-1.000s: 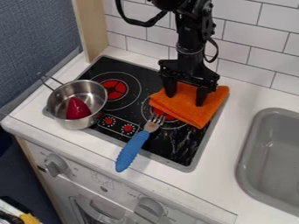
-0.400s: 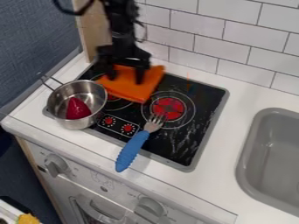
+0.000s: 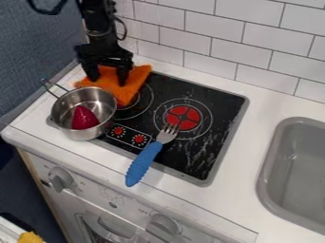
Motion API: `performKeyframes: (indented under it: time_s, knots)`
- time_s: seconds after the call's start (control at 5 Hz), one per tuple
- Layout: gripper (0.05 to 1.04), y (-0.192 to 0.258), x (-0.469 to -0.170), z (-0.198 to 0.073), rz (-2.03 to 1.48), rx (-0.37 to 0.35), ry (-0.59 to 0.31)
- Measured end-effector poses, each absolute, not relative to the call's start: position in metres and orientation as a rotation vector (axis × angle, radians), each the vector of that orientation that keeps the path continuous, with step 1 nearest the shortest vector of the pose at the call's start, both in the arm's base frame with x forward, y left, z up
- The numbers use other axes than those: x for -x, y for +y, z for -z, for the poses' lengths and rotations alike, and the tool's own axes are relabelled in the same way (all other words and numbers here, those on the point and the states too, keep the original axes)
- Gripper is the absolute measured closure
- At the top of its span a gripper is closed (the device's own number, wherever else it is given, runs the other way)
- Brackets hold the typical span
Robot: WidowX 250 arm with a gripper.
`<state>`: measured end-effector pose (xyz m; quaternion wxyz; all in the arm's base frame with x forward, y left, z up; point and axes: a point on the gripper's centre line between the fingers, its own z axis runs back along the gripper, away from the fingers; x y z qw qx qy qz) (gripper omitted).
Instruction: Moved the orange cloth to the left burner
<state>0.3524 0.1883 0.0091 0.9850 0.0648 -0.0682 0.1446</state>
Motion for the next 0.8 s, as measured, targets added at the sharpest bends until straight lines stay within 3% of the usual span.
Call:
performKeyframes:
  time_s: [0.4, 0.6, 0.8]
  knots:
    - [0.083, 0.179, -0.357, -0.014, -0.191, -0.062, -0.133]
    - [0.083, 0.173, -0.361, -0.029, -0.130, -0.052, -0.090]
    - [0.083, 0.162, -0.363, -0.054, -0.067, -0.102, -0.055]
